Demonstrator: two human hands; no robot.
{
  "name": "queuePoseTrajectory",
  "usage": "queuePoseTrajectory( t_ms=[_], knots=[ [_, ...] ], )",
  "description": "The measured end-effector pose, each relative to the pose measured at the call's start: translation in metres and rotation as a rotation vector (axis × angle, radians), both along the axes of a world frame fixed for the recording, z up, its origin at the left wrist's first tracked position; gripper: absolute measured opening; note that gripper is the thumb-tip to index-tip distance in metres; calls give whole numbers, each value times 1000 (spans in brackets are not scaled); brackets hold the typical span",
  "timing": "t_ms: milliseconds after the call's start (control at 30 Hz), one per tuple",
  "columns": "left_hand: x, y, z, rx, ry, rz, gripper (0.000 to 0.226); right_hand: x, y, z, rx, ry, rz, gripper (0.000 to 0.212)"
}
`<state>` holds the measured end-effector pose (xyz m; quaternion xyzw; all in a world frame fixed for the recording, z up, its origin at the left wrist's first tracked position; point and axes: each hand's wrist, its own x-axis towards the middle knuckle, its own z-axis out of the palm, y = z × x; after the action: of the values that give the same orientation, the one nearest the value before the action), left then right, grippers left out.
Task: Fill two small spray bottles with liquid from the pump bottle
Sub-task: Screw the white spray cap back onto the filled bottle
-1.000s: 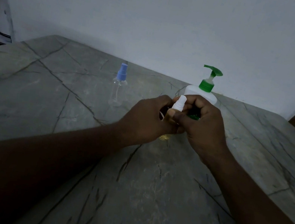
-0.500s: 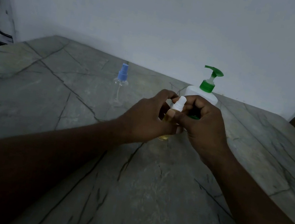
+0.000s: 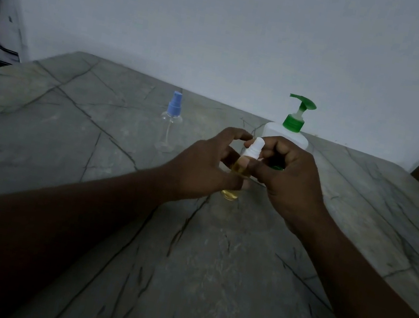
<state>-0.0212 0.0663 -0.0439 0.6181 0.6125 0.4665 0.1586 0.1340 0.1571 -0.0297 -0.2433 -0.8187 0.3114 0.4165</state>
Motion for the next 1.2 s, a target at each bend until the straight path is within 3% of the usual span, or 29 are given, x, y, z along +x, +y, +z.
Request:
queuePoseTrajectory(
  t_ms=[267, 433, 767, 933, 1200],
  knots=[
    [5, 2, -3, 127, 145, 107, 76, 0, -1, 2, -4, 11, 14, 26],
    [-1, 0, -2, 10, -9, -6, 79, 2, -2, 3, -32, 11, 14, 25],
    [7, 1, -1, 92, 105, 96, 73, 1, 1, 1, -13, 17, -21, 22],
    [4, -2, -1, 25, -24, -15, 76, 0, 0, 0, -21, 12, -26, 20],
    [11, 2, -3, 121, 132, 104, 75, 1, -1, 1, -7, -8, -49, 20]
  ],
)
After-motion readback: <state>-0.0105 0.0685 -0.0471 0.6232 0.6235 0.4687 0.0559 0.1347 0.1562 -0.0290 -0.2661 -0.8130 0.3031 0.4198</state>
